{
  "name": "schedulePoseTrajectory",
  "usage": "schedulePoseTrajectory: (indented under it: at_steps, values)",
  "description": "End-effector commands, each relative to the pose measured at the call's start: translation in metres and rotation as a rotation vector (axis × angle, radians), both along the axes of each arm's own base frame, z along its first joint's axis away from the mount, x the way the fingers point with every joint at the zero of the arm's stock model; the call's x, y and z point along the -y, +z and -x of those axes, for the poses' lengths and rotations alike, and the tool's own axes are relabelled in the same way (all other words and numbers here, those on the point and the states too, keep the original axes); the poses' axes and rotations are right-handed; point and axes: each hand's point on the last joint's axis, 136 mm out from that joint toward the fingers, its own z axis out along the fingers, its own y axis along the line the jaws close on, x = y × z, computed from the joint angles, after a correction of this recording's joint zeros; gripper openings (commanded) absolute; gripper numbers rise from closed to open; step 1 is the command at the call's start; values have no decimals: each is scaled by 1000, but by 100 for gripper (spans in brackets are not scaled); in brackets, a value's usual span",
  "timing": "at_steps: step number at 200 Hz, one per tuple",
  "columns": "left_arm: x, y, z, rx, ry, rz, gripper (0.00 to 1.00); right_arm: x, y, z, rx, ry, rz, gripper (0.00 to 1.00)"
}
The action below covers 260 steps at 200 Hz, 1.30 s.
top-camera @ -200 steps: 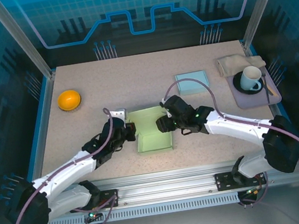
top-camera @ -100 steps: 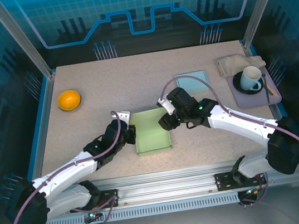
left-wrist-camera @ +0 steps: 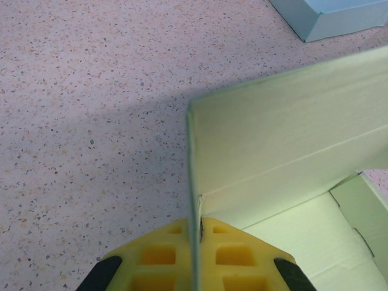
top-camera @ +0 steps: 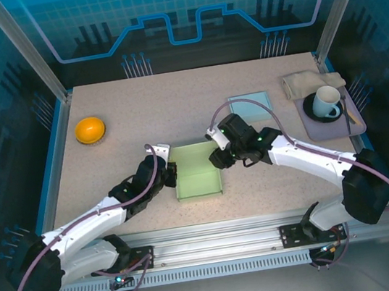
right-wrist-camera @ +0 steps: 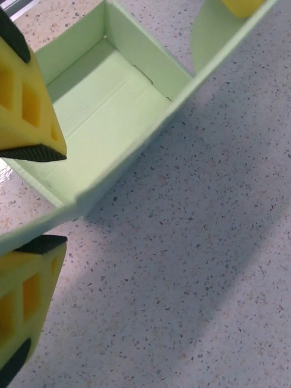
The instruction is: Fold the paper box
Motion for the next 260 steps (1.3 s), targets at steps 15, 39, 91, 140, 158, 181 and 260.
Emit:
schedulePoseTrajectory:
  at_steps: [15,39,91,140,158,181,260]
  values:
    - [2,26,-8,64,43,61,4,-6,0,-1,-60,-92,-96,20]
    - [-1,27,-12,99,100,108,4,-8,5,-5,-60,-189,-172,13]
    - [-3,36,-18,214,196,245,5,6,15,-12,46,-461,-232,12]
    - [-1,39,-22,289,213,259,5,6,29,-15,131,-610,-266,14]
    - [9,51,-32,346,189,242,6,1,38,-25,200,-606,-302,14]
    - [28,63,-53,401,147,181,6,0,51,-46,277,-587,-304,14]
    - [80,31,-91,364,15,128,7,51,42,-86,312,-650,-270,13]
